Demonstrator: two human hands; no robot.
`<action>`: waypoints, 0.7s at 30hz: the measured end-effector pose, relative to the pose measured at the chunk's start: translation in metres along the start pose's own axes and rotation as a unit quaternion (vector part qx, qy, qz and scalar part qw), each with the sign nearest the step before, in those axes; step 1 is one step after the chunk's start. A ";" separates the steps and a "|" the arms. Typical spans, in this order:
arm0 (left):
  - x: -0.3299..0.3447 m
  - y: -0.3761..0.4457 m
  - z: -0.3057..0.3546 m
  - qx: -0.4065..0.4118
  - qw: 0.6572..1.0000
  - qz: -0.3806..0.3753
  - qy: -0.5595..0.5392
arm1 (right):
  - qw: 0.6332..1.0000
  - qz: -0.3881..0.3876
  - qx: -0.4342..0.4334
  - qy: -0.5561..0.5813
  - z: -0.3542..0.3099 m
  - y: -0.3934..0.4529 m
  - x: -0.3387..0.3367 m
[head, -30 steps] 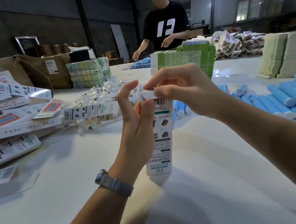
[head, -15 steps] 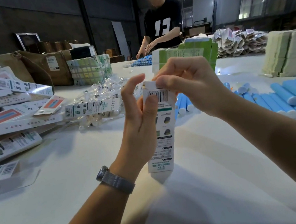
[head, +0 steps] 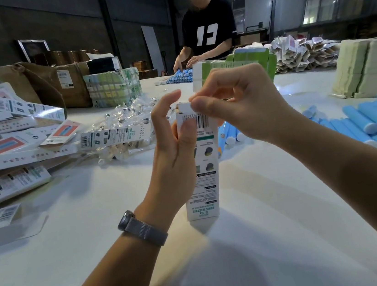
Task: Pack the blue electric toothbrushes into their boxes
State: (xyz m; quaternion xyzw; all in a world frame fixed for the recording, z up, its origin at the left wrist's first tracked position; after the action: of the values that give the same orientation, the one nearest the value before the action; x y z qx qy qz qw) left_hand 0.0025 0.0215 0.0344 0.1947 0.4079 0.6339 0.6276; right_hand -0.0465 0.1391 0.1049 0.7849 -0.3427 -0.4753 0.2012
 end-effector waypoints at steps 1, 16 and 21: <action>0.000 0.000 0.000 0.002 1.000 -0.002 0.009 | 1.000 -0.002 0.007 -0.007 0.000 0.000 -0.001; 0.000 0.002 0.006 -0.007 0.997 0.018 -0.078 | 0.980 -0.028 -0.028 -0.195 -0.029 0.003 -0.001; 0.001 0.002 0.004 -0.015 0.997 -0.006 -0.072 | 0.960 -0.079 -0.032 -0.266 -0.036 0.006 -0.007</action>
State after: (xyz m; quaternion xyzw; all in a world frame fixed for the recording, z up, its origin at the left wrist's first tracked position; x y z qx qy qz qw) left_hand 0.0039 0.0238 0.0381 0.2284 0.3530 0.6207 0.6618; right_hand -0.0189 0.1398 0.1301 0.6480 -0.3059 -0.6917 0.0897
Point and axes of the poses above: each hand's wrist, its own y-axis towards the middle knuckle, its own x-axis out of the palm, z = x × y, the point moved 5 cm from there along y, towards the middle knuckle, and after that the axes turned 12 degrees about -z, right-handed, at the moved point
